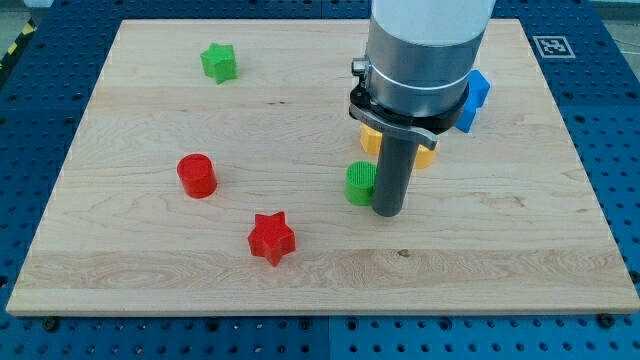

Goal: Place the green circle parallel left to the yellow hexagon

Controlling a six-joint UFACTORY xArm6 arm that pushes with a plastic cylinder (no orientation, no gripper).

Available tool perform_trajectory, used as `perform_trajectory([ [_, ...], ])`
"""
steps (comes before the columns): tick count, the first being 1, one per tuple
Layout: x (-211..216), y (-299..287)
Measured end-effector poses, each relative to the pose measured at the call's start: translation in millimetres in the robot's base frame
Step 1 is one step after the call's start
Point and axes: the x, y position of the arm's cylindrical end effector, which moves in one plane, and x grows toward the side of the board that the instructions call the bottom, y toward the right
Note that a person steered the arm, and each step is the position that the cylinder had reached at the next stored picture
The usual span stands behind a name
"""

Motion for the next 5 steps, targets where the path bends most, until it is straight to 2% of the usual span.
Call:
perform_trajectory([
  [3, -0.1, -13.9],
  [5, -18.7, -32.7],
])
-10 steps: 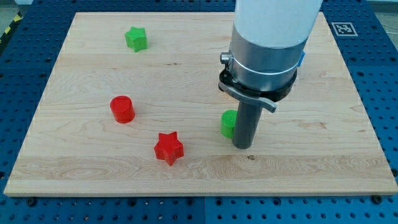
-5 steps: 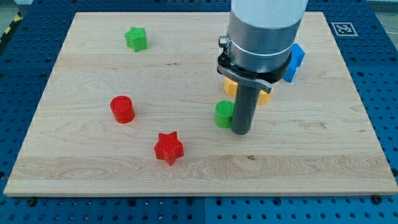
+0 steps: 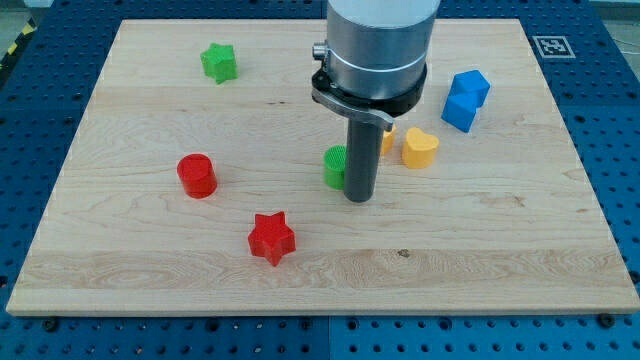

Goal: Place the green circle parallel left to the yellow hexagon

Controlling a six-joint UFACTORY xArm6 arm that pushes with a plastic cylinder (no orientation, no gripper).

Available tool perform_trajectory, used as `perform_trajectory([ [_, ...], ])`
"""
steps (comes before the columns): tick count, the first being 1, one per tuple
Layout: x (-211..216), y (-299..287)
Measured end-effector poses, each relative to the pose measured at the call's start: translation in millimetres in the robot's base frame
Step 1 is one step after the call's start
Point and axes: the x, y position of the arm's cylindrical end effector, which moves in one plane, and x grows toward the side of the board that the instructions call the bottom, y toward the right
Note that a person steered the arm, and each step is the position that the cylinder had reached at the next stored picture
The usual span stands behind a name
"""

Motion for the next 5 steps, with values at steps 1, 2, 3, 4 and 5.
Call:
perform_trajectory([
  [1, -0.8, -5.9],
  [2, -10.6, -4.5],
  [3, -12.4, -0.6],
  [4, -26.0, -4.9],
  [5, -33.2, -5.0],
])
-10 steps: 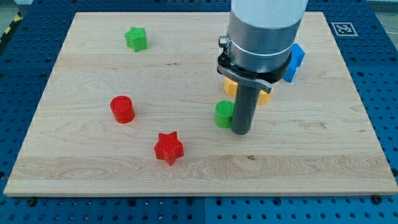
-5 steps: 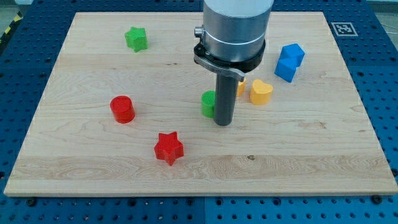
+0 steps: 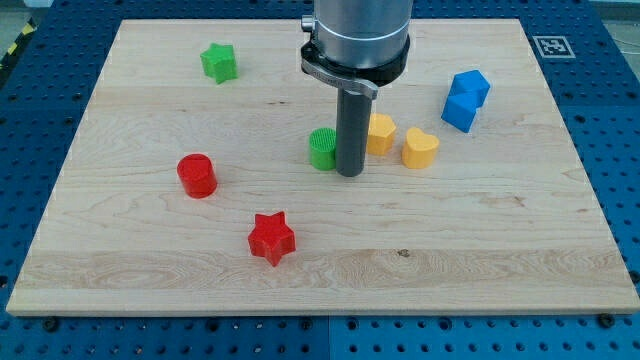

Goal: Place the green circle parallel left to the yellow hexagon

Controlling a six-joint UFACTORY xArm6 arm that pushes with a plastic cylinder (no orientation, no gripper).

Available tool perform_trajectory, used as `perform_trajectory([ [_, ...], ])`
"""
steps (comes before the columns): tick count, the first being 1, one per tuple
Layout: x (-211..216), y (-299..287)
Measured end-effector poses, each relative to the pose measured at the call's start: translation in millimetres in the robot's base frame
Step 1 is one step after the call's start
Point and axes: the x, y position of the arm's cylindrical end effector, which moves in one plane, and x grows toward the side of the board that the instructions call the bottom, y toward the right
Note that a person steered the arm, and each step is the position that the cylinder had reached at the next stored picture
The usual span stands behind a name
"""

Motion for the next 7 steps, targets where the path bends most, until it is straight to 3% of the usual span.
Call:
perform_trajectory([
  [7, -27.5, -12.9],
])
